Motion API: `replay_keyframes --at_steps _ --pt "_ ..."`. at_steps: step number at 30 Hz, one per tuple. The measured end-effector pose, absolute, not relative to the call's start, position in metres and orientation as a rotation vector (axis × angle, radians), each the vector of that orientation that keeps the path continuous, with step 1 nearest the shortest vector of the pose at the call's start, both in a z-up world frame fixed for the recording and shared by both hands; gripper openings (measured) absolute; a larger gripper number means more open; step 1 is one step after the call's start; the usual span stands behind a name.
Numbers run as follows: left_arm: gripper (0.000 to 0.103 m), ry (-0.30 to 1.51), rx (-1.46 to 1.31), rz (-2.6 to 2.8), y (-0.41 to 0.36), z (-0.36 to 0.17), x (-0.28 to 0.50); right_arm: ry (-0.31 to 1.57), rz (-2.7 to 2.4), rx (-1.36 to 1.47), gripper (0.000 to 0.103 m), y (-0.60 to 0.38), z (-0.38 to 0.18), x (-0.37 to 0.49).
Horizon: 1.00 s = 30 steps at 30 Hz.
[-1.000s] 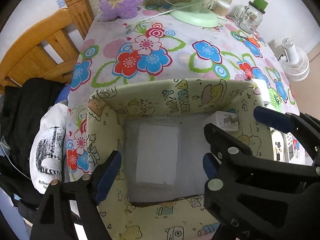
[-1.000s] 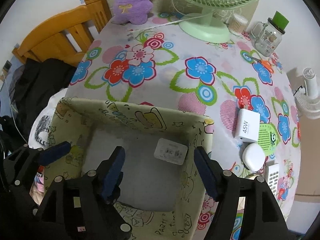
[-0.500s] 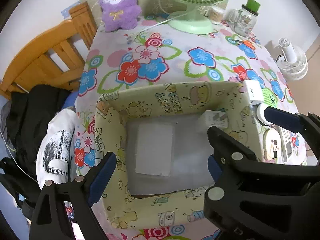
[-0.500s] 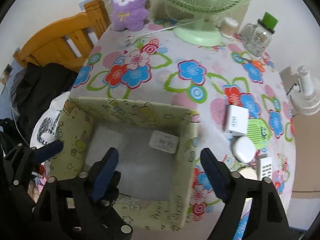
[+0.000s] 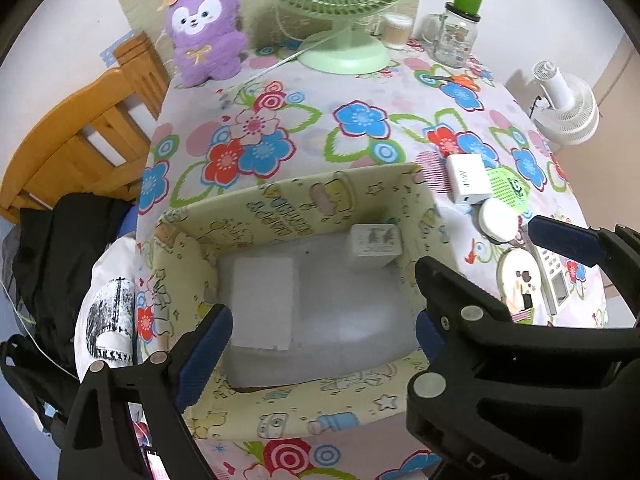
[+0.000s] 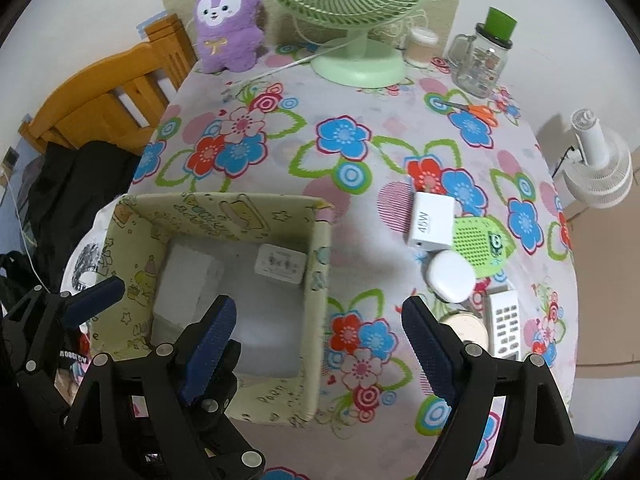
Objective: Organize rigid objects
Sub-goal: 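Withdraw both open tools from the yellow box toward the remaining objects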
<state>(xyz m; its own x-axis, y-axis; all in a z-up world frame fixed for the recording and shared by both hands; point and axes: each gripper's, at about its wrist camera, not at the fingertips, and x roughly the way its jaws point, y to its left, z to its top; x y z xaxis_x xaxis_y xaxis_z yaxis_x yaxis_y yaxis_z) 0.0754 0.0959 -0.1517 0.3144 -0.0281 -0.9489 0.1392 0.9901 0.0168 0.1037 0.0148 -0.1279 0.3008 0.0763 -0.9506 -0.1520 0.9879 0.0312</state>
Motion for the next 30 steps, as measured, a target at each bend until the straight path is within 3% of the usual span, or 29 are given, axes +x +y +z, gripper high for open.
replay_keyframes --at_steps 30 --pt "0.094 1.197 0.131 -0.144 0.016 -0.123 0.074 1.206 0.120 -0.050 0.087 -0.067 -0.097 0.097"
